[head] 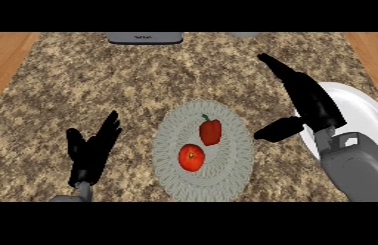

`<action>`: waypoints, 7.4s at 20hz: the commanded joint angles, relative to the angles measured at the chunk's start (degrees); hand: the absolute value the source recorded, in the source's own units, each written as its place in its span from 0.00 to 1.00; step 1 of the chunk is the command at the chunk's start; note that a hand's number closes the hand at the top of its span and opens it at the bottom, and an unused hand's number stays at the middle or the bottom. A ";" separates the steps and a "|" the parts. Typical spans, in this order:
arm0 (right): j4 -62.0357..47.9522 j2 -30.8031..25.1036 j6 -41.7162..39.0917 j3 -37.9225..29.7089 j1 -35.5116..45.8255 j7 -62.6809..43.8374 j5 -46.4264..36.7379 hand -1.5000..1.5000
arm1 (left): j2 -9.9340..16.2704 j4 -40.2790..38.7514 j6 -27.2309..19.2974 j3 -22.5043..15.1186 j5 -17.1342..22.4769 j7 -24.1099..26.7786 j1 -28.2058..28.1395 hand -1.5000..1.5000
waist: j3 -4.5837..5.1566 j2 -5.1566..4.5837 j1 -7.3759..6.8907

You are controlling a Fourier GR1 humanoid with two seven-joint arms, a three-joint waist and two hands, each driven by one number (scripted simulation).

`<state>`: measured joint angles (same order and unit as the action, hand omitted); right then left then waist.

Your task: Pick the bell pepper from the placemat and place it in the plate

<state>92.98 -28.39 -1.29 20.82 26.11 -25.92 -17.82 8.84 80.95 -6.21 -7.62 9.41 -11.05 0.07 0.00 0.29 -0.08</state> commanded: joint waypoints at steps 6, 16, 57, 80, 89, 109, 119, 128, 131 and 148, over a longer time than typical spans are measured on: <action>-1.43 11.89 -1.75 9.54 1.74 -13.49 -12.72 0.00 | -0.23 -0.27 1.87 0.20 -0.61 0.72 -1.84 0.50 | 0.02 -0.27 -0.29; -7.15 20.07 -6.22 7.67 -0.71 -13.96 -17.58 0.00 | -0.94 -2.68 3.02 2.12 -2.11 2.49 -0.85 0.50 | 0.01 -0.29 -0.04; -30.70 27.64 1.75 7.14 1.12 -0.09 -40.92 1.00 | -4.83 6.09 3.37 3.25 -5.84 -2.56 -4.90 0.50 | -0.02 -0.22 -0.24; -22.23 28.35 38.72 -5.73 8.69 -53.49 -71.00 1.00 | -4.28 1.69 3.94 5.40 -4.73 -3.07 -0.87 0.50 | -0.06 0.08 0.99; -12.97 28.33 47.01 -17.19 -3.61 -45.64 -78.78 1.00 | -2.36 2.31 5.46 7.03 -3.30 -4.63 -0.73 0.50 | -0.04 -0.18 0.87; -31.66 4.31 67.05 -33.85 -10.99 -12.65 -37.17 1.00 | -2.80 0.08 6.93 7.30 -4.02 -1.06 -1.56 0.50 | -0.07 -0.44 -0.25; -45.26 2.14 47.42 -39.17 -7.50 7.93 -9.67 0.00 | -3.90 5.43 5.88 4.80 -4.91 -4.43 -2.87 0.50 | -0.26 -0.50 -0.92; -41.68 6.62 50.40 -52.31 -7.43 36.94 8.96 0.00 | -4.72 2.32 4.50 5.53 -5.82 -3.20 -0.94 0.50 | -0.27 -0.46 0.03; -40.25 5.69 46.40 -56.48 -9.00 40.60 14.56 0.00 | -4.35 1.94 5.59 6.27 -4.71 -3.15 -1.42 0.50 | -0.11 -0.32 0.23; -1.92 20.38 24.24 -49.90 -47.38 40.53 21.94 0.00 | -4.71 -0.46 6.45 7.19 -4.95 -0.53 -1.41 0.50 | 0.05 -0.21 0.71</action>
<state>83.37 -10.45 25.52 -30.95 -13.27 15.51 5.03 3.86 82.48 -1.03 -1.33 3.34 -12.04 -1.48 -0.06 0.26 0.64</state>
